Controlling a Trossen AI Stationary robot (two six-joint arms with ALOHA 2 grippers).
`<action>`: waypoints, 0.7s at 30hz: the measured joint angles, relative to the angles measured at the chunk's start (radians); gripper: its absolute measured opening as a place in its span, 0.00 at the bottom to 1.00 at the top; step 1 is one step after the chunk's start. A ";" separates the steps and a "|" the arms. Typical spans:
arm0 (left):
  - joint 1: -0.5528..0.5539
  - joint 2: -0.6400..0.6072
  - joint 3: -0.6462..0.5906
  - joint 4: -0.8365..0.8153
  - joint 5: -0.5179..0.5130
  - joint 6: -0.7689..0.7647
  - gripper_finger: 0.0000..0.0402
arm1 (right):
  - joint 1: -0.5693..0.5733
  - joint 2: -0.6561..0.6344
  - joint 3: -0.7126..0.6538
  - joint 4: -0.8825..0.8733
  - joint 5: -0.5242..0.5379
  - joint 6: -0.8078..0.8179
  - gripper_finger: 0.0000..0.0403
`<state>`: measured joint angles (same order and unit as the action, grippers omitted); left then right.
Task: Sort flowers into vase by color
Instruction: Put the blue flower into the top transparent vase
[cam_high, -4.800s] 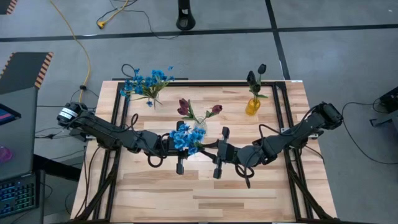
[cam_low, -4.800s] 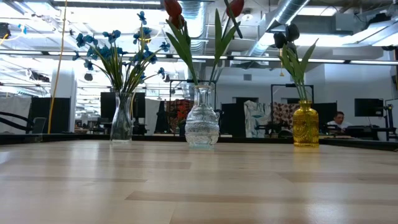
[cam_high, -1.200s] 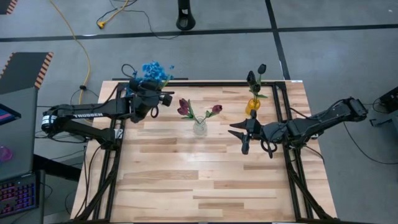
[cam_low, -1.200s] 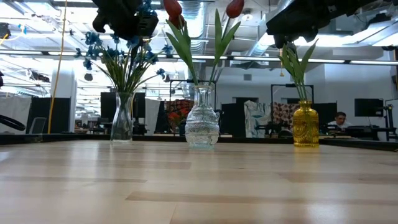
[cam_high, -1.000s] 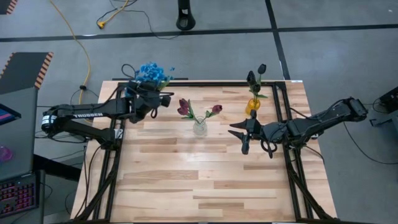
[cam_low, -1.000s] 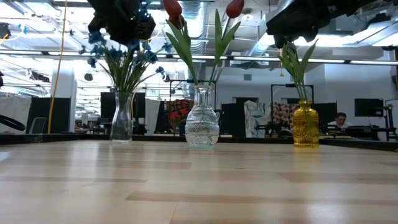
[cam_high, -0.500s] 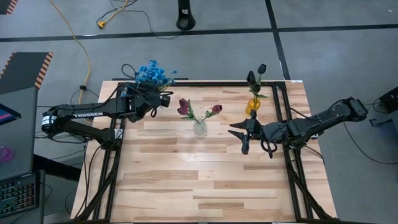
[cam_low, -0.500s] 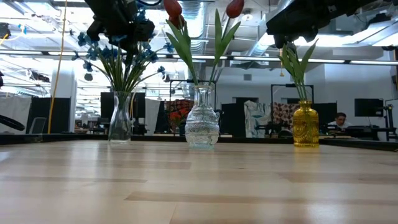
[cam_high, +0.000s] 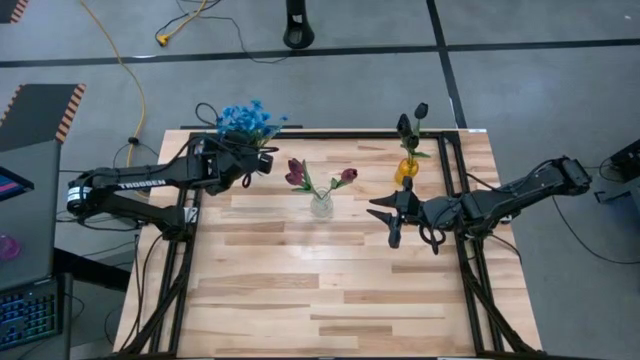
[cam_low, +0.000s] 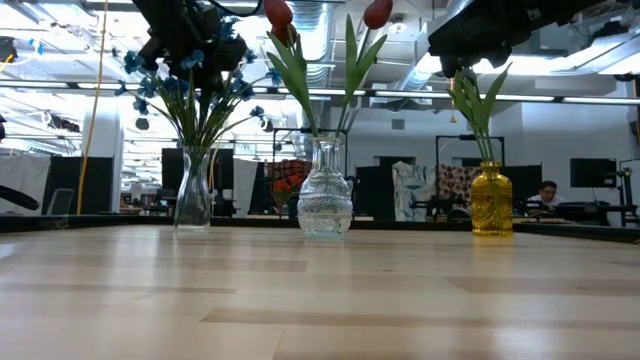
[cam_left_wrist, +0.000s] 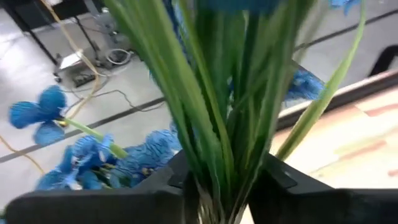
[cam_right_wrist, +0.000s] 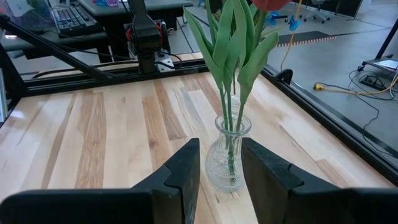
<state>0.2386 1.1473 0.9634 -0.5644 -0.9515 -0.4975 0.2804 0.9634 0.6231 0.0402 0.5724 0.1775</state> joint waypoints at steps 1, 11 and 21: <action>0.000 0.000 0.000 0.000 0.015 0.004 0.24 | 0.000 0.000 0.000 0.000 0.000 0.000 0.36; 0.000 0.000 0.006 -0.037 0.092 0.047 0.44 | 0.000 0.000 0.000 0.000 0.000 0.000 0.36; 0.000 -0.003 0.090 -0.078 0.135 0.132 0.48 | 0.000 0.000 0.000 0.000 0.000 0.000 0.36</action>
<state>0.2386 1.1446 1.0534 -0.6419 -0.8167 -0.3657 0.2802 0.9638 0.6231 0.0402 0.5724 0.1776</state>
